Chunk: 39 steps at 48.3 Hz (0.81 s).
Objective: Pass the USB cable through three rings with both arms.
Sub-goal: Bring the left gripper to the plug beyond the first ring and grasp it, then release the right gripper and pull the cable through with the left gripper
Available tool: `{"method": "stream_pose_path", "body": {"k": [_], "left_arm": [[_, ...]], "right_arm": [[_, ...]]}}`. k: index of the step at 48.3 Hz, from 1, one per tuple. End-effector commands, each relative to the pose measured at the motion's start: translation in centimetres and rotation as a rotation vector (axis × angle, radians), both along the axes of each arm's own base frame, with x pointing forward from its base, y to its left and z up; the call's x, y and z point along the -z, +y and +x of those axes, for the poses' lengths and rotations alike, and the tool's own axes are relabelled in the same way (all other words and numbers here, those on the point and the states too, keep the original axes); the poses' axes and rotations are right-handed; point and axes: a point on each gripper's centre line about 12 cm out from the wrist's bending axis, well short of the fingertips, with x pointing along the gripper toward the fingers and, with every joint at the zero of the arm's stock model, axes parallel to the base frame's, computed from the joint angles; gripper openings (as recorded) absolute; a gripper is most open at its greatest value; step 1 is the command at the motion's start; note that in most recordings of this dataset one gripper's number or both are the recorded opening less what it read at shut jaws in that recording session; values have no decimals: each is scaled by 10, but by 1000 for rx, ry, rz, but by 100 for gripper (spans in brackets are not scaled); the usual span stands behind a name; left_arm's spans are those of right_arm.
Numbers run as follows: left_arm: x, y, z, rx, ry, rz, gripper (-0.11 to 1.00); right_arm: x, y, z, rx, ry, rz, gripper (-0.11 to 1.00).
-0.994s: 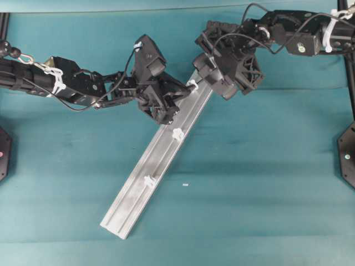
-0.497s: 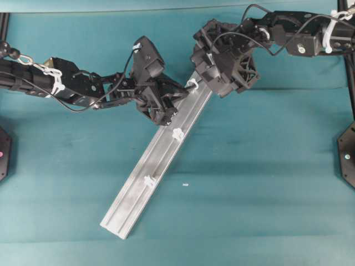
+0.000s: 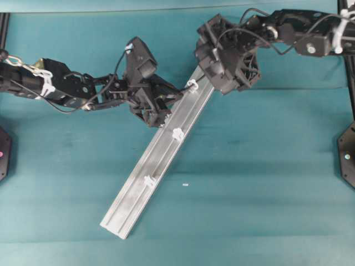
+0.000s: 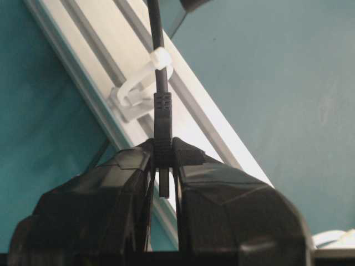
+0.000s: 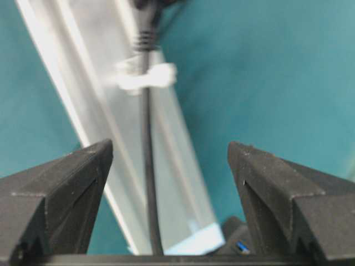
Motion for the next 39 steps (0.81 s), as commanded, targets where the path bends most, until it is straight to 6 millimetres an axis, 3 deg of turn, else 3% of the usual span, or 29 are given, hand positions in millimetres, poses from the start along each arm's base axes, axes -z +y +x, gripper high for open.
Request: {"method": "stream_pose_path", "body": {"k": [1, 22, 39], "left_arm": [[-13, -6, 2, 17, -20, 7, 9], [-23, -33, 5, 49, -15, -59, 9], [-32, -40, 13, 62, 6, -73, 9]], "right_arm": [[-11, 9, 4, -2, -28, 4, 88], [-14, 55, 14, -20, -14, 89, 86], [-8, 57, 22, -39, -26, 51, 85]]}}
